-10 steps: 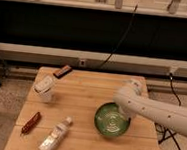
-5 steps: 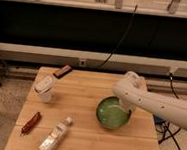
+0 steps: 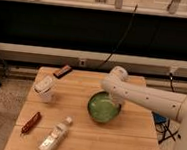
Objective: Drag the ceramic bowl in a circle
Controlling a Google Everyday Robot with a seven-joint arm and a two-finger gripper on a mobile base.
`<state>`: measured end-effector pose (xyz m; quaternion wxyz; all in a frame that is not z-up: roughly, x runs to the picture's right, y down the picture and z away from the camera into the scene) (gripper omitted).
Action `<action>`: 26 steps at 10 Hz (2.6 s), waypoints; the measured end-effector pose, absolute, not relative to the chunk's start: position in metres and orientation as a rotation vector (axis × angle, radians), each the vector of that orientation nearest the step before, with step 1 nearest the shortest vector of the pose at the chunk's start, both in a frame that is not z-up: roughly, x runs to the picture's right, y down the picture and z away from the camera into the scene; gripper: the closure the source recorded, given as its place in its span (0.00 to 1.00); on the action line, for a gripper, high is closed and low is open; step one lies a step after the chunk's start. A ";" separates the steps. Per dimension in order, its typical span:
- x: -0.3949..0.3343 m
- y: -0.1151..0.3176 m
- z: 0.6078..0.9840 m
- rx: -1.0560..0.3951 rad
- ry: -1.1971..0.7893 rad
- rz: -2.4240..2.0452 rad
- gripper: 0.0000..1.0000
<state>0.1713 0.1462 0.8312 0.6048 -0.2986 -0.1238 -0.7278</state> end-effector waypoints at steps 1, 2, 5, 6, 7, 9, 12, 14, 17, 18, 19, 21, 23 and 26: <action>0.166 0.147 0.833 -0.685 -0.295 -1.696 1.00; 0.150 0.149 0.835 -0.669 -0.318 -1.720 1.00; 0.127 0.161 0.832 -0.645 -0.377 -1.774 1.00; 0.122 0.169 0.828 -0.636 -0.403 -1.796 1.00; 0.122 0.173 0.823 -0.631 -0.421 -1.807 1.00; 0.124 0.183 0.808 -0.619 -0.456 -1.822 1.00; 0.148 0.188 0.789 -0.616 -0.469 -1.805 1.00; 0.174 0.187 0.781 -0.623 -0.453 -1.773 1.00; 0.209 0.175 0.775 -0.639 -0.398 -1.720 1.00; 0.214 0.168 0.777 -0.639 -0.381 -1.709 1.00; 0.217 0.158 0.781 -0.639 -0.358 -1.700 1.00; 0.217 0.143 0.791 -0.637 -0.333 -1.691 1.00; 0.208 0.128 0.802 -0.625 -0.323 -1.691 1.00; 0.203 0.134 0.805 -0.639 -0.329 -1.701 1.00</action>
